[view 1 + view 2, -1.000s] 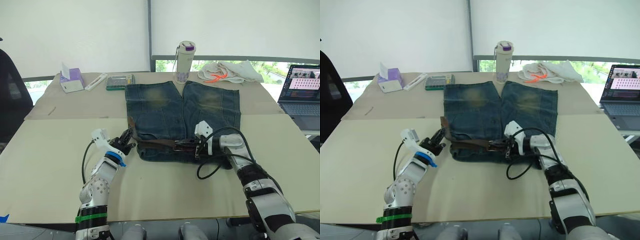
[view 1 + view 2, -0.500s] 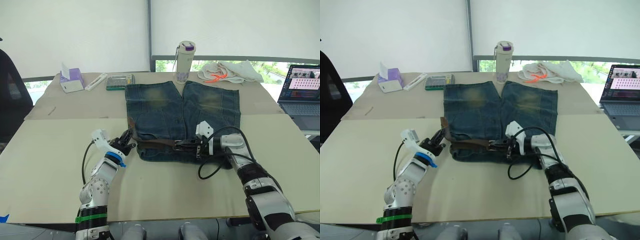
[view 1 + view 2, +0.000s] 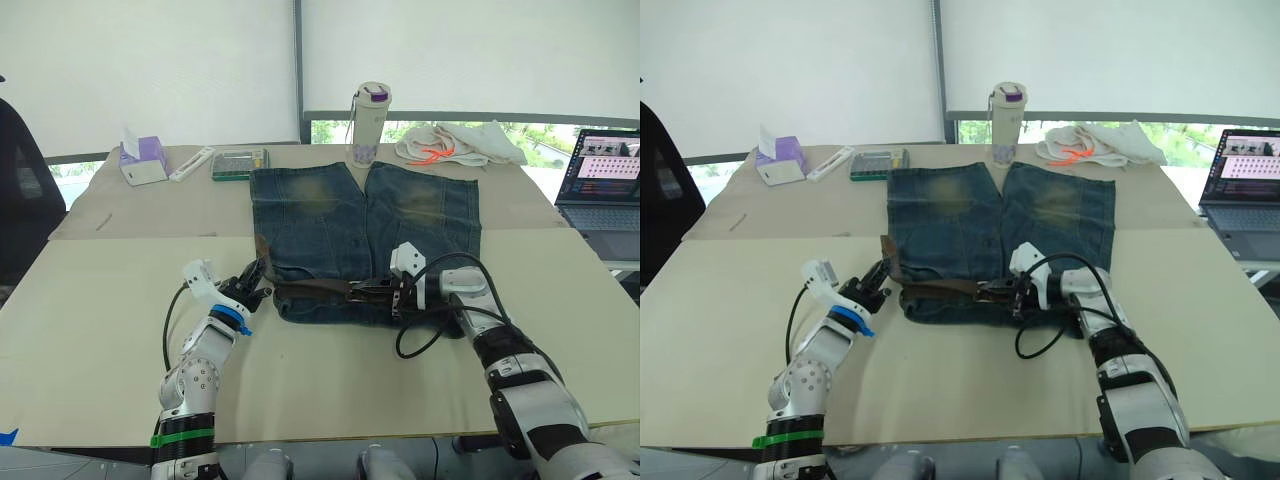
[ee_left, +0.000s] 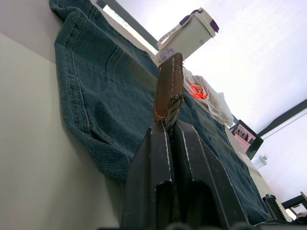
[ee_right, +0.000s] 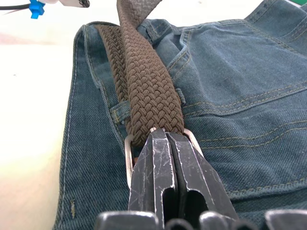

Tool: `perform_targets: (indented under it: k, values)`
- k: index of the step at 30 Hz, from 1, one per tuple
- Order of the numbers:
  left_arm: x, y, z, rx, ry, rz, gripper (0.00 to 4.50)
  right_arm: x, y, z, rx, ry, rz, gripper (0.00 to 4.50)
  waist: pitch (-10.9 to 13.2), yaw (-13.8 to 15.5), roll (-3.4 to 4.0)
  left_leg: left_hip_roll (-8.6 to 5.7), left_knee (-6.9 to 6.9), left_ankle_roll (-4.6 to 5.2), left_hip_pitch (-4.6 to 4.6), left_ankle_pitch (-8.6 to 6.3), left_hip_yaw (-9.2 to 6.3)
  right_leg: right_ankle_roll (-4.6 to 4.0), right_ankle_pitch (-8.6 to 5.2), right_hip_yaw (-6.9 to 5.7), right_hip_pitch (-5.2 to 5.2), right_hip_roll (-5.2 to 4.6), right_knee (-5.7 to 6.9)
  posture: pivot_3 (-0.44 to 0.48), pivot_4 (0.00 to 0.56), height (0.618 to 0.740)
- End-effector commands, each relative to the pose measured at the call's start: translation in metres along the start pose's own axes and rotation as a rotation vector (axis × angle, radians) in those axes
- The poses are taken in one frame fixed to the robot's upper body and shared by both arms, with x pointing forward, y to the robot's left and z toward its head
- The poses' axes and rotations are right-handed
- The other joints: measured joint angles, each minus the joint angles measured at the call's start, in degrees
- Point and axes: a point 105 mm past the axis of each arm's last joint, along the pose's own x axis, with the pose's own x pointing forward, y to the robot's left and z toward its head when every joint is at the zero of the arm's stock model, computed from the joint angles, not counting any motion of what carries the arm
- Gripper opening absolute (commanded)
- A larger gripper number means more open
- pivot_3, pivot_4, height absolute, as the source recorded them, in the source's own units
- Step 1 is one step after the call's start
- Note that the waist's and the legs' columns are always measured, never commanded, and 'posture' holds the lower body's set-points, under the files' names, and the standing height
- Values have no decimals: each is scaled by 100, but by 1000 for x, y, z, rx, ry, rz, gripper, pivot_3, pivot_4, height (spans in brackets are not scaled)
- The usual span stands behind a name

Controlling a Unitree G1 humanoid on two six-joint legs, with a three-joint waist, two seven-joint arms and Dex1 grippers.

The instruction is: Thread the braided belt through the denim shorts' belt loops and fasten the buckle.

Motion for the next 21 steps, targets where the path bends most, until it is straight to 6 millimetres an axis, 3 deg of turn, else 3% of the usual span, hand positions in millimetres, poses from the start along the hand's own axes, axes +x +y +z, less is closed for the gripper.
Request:
perform_targets:
  k: [1, 21]
  values:
    - [0, -7, 9, 20, -37, -26, 0, -2, -1, 7, -7, -45, 1, 38, 0, 1, 0, 0, 0, 0, 0, 0, 0, 0, 0, 0, 0, 0, 0, 0, 150, 740]
    - [3, -10, 13, 51, -48, -43, 0, -2, -1, -13, -37, 98, 11, 38, -1, 2, 1, -1, 0, 0, 2, 0, 0, 0, 0, 0, 1, -1, 1, 0, 150, 740]
